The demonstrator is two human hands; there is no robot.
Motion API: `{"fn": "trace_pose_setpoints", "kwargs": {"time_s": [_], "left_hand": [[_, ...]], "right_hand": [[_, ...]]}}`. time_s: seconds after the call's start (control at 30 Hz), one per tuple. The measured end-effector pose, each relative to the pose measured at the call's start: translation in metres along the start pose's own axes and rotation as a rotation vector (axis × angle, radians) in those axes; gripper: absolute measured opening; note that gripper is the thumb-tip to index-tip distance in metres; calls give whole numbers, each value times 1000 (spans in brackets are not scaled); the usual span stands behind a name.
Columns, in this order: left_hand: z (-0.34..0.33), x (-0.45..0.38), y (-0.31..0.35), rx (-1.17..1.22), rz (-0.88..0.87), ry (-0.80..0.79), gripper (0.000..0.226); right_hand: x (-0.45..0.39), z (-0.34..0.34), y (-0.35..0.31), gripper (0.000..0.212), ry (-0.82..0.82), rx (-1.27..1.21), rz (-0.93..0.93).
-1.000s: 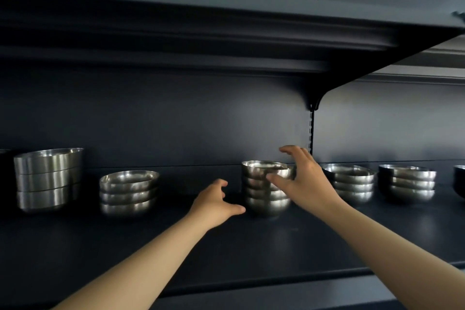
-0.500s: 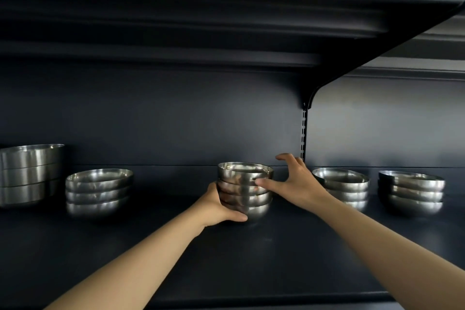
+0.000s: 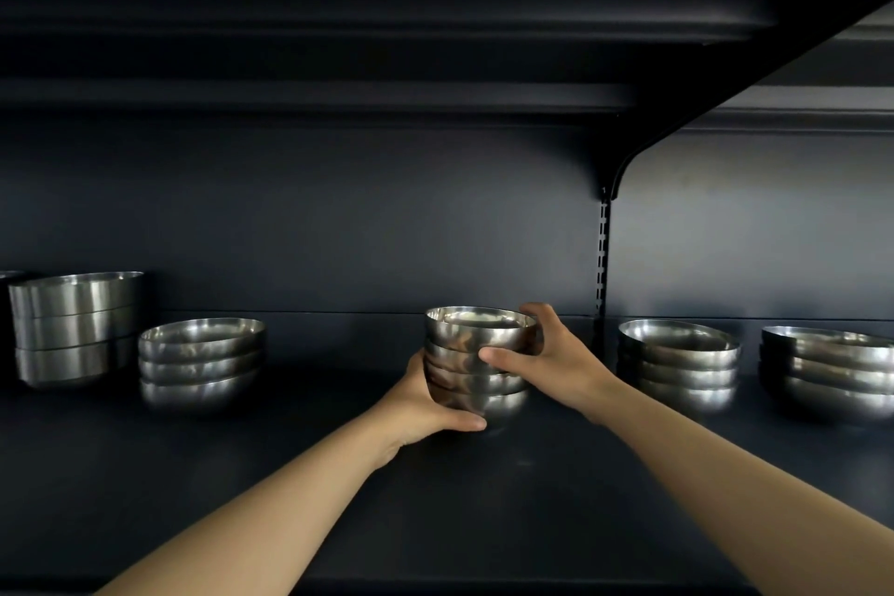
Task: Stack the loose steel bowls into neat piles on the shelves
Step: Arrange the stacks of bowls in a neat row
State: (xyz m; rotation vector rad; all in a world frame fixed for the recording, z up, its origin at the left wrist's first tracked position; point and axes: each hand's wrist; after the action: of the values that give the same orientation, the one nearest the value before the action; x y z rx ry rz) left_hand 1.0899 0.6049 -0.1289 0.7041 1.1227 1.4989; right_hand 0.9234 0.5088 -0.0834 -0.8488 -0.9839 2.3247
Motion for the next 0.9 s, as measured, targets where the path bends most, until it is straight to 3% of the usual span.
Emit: {"fn": "trace_pose_setpoints", "kwargs": {"time_s": [0.3, 0.57, 0.9], "left_hand": [[-3, 1, -2, -4, -24, 25, 107], [-2, 9, 7, 1, -46, 77, 103], [51, 72, 40, -55, -124, 145, 95]], "right_hand": [[0, -4, 7, 59, 11, -59, 8], [-3, -3, 6, 68, 18, -149, 22], [11, -24, -73, 90, -28, -234, 181]]}}
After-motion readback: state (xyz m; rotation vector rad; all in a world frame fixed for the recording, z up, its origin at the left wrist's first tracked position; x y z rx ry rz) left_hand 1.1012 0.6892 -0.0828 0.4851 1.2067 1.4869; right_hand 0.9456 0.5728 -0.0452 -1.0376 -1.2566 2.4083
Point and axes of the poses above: each hand's wrist, its own x-axis away from the middle knuckle, its own z-axis out of the back of the hand, y = z × x, and after that the axes turned 8 degrees about -y, right-handed
